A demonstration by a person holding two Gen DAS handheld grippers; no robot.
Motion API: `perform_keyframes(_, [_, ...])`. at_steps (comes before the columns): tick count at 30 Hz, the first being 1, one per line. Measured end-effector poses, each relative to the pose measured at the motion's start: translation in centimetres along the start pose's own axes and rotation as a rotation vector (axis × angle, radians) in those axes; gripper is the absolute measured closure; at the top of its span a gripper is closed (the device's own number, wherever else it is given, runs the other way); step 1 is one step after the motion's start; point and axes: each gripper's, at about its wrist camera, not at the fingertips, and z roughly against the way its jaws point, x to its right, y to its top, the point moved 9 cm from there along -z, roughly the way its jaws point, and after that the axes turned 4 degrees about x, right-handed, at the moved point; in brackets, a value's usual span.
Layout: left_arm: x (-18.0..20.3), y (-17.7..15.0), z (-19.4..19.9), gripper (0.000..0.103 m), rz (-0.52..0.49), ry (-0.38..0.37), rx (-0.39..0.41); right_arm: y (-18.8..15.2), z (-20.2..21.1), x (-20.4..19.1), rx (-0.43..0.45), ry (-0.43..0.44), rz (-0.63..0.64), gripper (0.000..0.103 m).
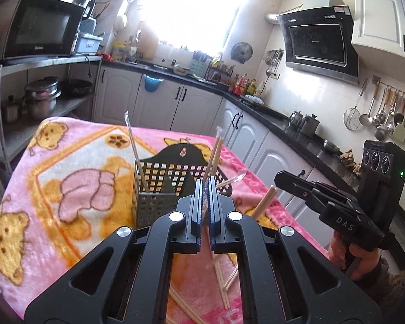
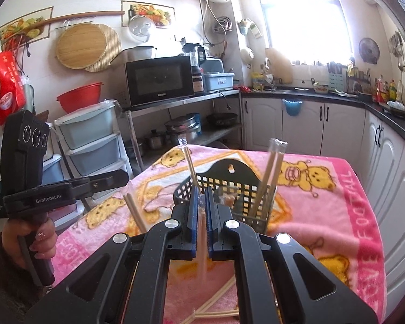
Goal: Organize utensils
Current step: 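Lift the chopsticks with the right gripper and carry them over the basket, then lower the chopsticks upright into the basket and open the right gripper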
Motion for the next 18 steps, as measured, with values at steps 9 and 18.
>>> perform_keyframes(9, [0.3, 2.4, 0.9, 0.101, -0.025, -0.005, 0.055, 2.0, 0.5, -1.4, 0.042, 0.021, 0.029, 0.098])
perform_keyframes(18, [0.9, 5.2, 1.7, 0.101, -0.046, -0.014, 0.117, 3.6, 0.6, -2.9, 0.075, 0.05, 0.057, 0.098])
